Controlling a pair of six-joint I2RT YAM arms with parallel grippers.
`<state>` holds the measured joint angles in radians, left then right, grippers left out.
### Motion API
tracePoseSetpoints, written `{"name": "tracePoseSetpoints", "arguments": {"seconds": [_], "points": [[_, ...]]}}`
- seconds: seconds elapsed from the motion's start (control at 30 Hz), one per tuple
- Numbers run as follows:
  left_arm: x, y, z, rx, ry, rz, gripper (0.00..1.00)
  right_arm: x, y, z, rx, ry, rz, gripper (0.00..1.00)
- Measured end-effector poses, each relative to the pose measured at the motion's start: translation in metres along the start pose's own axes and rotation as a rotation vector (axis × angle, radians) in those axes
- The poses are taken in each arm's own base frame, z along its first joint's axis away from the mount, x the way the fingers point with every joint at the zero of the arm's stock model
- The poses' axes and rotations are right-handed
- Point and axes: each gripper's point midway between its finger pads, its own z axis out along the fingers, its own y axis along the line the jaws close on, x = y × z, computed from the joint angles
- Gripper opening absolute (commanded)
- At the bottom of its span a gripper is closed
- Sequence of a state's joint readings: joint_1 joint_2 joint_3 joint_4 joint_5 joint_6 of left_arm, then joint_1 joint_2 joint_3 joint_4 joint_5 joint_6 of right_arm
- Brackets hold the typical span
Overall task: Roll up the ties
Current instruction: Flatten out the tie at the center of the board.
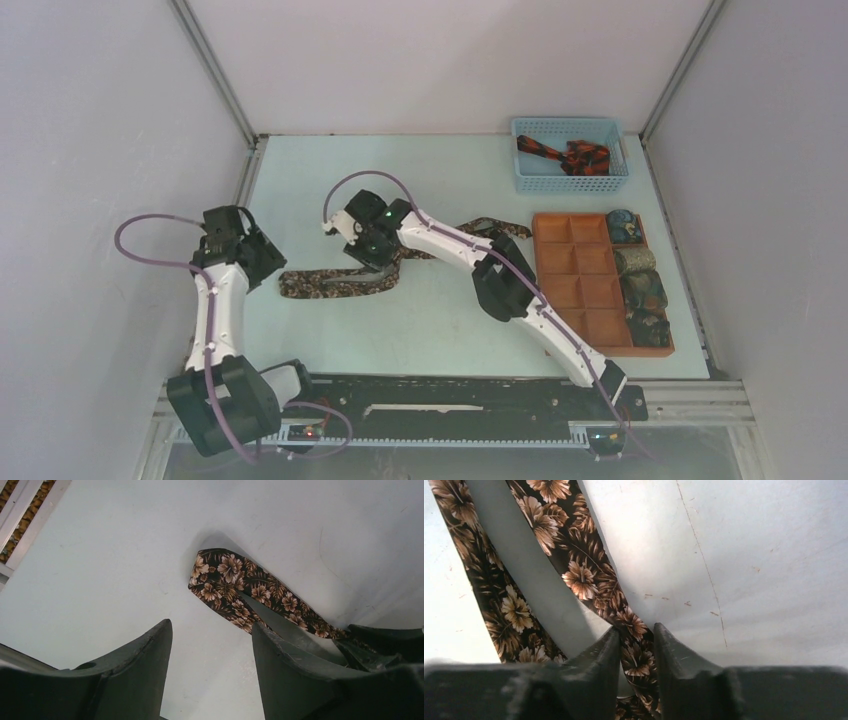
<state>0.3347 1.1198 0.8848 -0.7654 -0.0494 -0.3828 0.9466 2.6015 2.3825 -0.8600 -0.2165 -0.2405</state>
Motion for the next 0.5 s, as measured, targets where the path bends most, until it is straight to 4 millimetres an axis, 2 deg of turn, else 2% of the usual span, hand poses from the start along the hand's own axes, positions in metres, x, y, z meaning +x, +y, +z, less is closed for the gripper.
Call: {"name": "tracePoseSetpoints", "arguments": {"seconds": [0.17,0.5], "points": [[-0.004,-0.001,-0.007,0.011,-0.032,-0.001,0.65,-0.001,0.000,0.002,0.031,0.005,-0.028,0.00],[-0.006,-0.001,-0.014,0.022,-0.063,-0.003,0.65,-0.006,0.003,0.003,0.080,0.001,-0.038,0.00]]}}
